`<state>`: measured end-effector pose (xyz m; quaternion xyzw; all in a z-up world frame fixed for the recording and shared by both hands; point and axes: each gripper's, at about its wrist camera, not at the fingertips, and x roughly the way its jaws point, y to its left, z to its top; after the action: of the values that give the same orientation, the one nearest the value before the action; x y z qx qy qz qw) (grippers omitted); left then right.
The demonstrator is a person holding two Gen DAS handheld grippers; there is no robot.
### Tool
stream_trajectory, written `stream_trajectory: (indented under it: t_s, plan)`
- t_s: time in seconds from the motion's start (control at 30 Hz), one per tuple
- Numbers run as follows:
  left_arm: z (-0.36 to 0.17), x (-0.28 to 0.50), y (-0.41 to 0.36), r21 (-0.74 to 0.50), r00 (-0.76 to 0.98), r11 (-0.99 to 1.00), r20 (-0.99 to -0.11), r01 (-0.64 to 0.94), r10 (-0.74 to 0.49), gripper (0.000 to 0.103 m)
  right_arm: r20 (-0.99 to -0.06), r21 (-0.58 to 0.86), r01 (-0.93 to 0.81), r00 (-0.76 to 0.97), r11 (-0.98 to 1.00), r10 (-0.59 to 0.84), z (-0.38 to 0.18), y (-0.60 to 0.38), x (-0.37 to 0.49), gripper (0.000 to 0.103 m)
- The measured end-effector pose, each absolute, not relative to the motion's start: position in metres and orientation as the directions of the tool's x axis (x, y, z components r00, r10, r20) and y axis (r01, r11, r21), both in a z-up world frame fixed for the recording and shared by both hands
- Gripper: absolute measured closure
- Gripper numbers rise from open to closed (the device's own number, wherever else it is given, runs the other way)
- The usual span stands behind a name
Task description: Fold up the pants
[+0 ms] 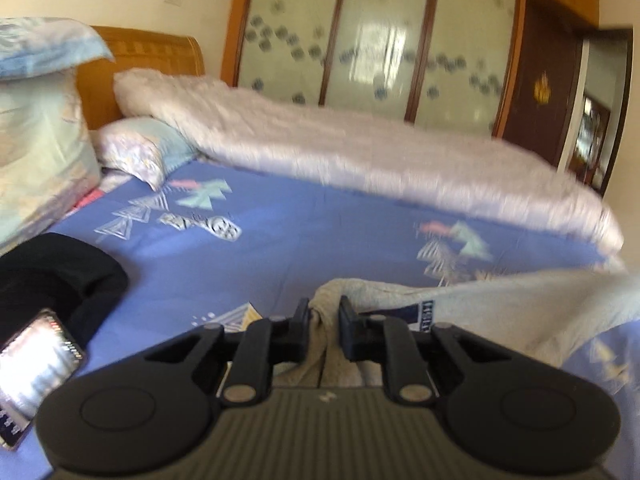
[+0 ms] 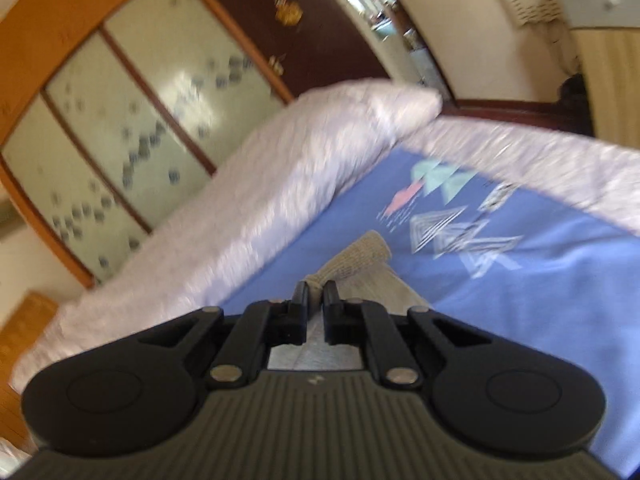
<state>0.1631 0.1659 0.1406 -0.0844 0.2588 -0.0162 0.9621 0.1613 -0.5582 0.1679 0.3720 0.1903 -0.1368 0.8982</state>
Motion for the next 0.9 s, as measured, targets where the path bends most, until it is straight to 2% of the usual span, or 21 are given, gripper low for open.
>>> stream_trajectory:
  t_s: [0.1, 0.27, 0.4, 0.5, 0.57, 0.63, 0.67, 0.7, 0.73, 0.8, 0.83, 0.9]
  plan:
    - [0.156, 0.143, 0.177, -0.233, 0.881, 0.972, -0.457, 0.013, -0.121, 0.089, -0.414, 0.639, 0.39, 0.901, 0.663, -0.13, 0.201, -0.567, 0.095, 0.094]
    - [0.16, 0.138, 0.172, -0.217, 0.879, 0.975, -0.453, 0.056, -0.152, 0.089, -0.42, 0.631, 0.416, 0.893, 0.655, -0.162, 0.22, -0.567, 0.039, 0.094]
    - [0.14, 0.172, 0.154, -0.188, 0.837, 0.978, -0.519, 0.085, -0.173, 0.089, -0.5, 0.569, 0.487, 0.845, 0.662, -0.192, 0.193, -0.575, 0.054, 0.093]
    - [0.106, 0.215, 0.135, -0.154, 0.774, 0.983, -0.609, 0.096, -0.171, 0.088, -0.59, 0.51, 0.558, 0.78, 0.654, -0.206, 0.141, -0.583, 0.09, 0.093]
    - [0.076, 0.249, 0.123, -0.125, 0.723, 0.99, -0.678, 0.067, -0.135, 0.079, -0.658, 0.47, 0.605, 0.726, 0.643, -0.202, 0.1, -0.594, 0.13, 0.088]
    - [0.046, 0.276, 0.113, -0.061, 0.681, 0.998, -0.729, 0.023, -0.06, 0.075, -0.686, 0.422, 0.611, 0.698, 0.67, -0.206, 0.06, -0.596, 0.166, 0.086]
    - [0.035, 0.286, 0.109, -0.029, 0.665, 1.0, -0.747, 0.006, -0.026, 0.072, -0.697, 0.379, 0.626, 0.677, 0.681, -0.234, 0.045, -0.597, 0.181, 0.077]
    - [0.027, 0.29, 0.106, -0.006, 0.656, 1.0, -0.754, -0.003, -0.003, 0.07, -0.71, 0.349, 0.653, 0.652, 0.672, -0.265, 0.033, -0.597, 0.19, 0.072]
    - [0.026, 0.292, 0.105, 0.005, 0.658, 1.0, -0.753, -0.012, 0.012, 0.067, -0.71, 0.357, 0.67, 0.648, 0.651, -0.276, 0.026, -0.599, 0.194, 0.071]
    - [0.034, 0.283, 0.109, -0.004, 0.681, 1.0, -0.732, -0.015, 0.007, 0.063, -0.674, 0.456, 0.626, 0.707, 0.632, -0.214, 0.022, -0.603, 0.19, 0.071]
    - [0.042, 0.274, 0.111, -0.001, 0.702, 1.0, -0.712, -0.013, 0.009, 0.057, -0.656, 0.484, 0.594, 0.732, 0.643, -0.183, 0.024, -0.602, 0.185, 0.071]
    - [0.053, 0.258, 0.117, 0.016, 0.728, 1.0, -0.685, -0.022, 0.027, 0.053, -0.636, 0.478, 0.538, 0.757, 0.695, -0.149, 0.035, -0.593, 0.173, 0.071]
